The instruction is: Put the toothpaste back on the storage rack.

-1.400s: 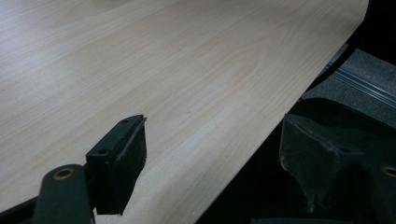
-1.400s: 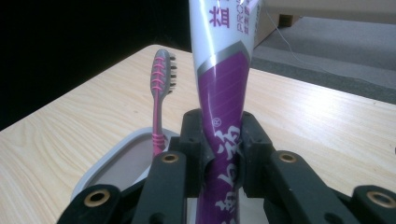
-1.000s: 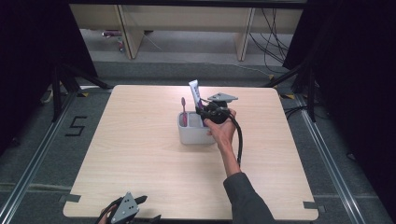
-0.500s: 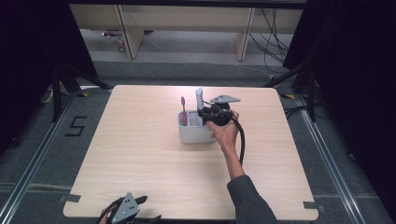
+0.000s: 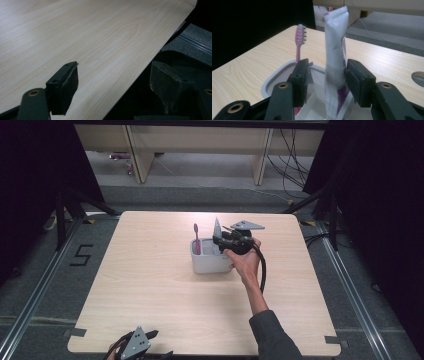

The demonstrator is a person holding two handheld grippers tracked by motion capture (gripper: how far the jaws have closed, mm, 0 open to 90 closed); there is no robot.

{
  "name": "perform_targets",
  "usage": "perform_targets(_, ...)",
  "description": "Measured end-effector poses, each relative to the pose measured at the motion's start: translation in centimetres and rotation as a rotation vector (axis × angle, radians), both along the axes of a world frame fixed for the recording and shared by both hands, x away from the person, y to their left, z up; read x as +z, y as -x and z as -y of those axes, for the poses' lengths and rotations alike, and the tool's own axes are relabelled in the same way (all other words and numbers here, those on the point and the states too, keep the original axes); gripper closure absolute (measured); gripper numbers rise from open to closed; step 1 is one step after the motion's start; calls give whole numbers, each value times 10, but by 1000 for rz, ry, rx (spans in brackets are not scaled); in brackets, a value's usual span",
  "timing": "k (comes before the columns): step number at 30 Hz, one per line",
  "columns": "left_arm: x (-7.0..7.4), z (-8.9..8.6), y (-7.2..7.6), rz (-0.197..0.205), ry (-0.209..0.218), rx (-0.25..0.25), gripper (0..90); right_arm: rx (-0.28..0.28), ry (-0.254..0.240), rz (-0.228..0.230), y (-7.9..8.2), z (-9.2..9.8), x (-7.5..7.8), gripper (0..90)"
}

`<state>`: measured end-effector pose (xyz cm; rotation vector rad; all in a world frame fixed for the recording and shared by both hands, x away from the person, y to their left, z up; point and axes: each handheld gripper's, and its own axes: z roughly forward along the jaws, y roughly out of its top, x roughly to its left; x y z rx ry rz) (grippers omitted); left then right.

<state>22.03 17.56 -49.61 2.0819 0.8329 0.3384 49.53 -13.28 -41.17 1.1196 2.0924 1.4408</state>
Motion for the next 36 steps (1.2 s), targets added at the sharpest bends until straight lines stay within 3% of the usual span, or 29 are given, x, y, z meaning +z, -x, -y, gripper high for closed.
perform_targets(3, -1, 0, 0, 3, 4, 2, 225, 3, -22, -20, 5, 0, 5, 497)
perform_targets(6, 0, 0, 0, 1, -8, -3, 225, 10, -27, 0, 6, 3, 7, 456)
perform_targets(14, -1, 0, -1, -3, 3, -4, 225, 11, -25, 2, 15, 16, 14, 425)
perform_targets(18, -1, -1, -1, -6, -23, -3, 225, 15, -22, 4, 20, 24, 15, 419)
perform_targets(19, -2, 2, 0, -6, 2, 9, 225, 13, -25, 1, 23, 28, 15, 419)
perform_targets(23, -3, 3, 0, -6, 19, 15, 225, 11, -27, -3, 28, 37, 15, 418)
perform_targets(24, -2, 1, -1, -6, -10, 3, 224, 14, -19, 5, 29, 41, 15, 418)
perform_targets(27, -1, 1, -1, -14, -14, -7, 225, 15, -21, 8, 32, 49, 15, 418)
perform_targets(28, -2, 1, -1, -9, -10, -1, 224, -3, -32, -13, 36, 51, 15, 416)
perform_targets(30, -2, 2, -1, -9, 0, 4, 224, -2, -12, 9, 37, 57, 15, 415)
perform_targets(32, -2, 2, -1, -9, -1, 4, 225, -8, -32, -19, 42, 62, 15, 414)
perform_targets(33, -2, 2, -1, -9, -2, 4, 224, -5, -29, -11, 44, 66, 14, 409)
perform_targets(35, -2, 0, -2, -4, -28, -2, 224, -15, -40, -26, 50, 71, 13, 409)
perform_targets(36, -2, 0, -2, -4, -33, -3, 224, -3, -18, -11, 50, 74, 13, 408)
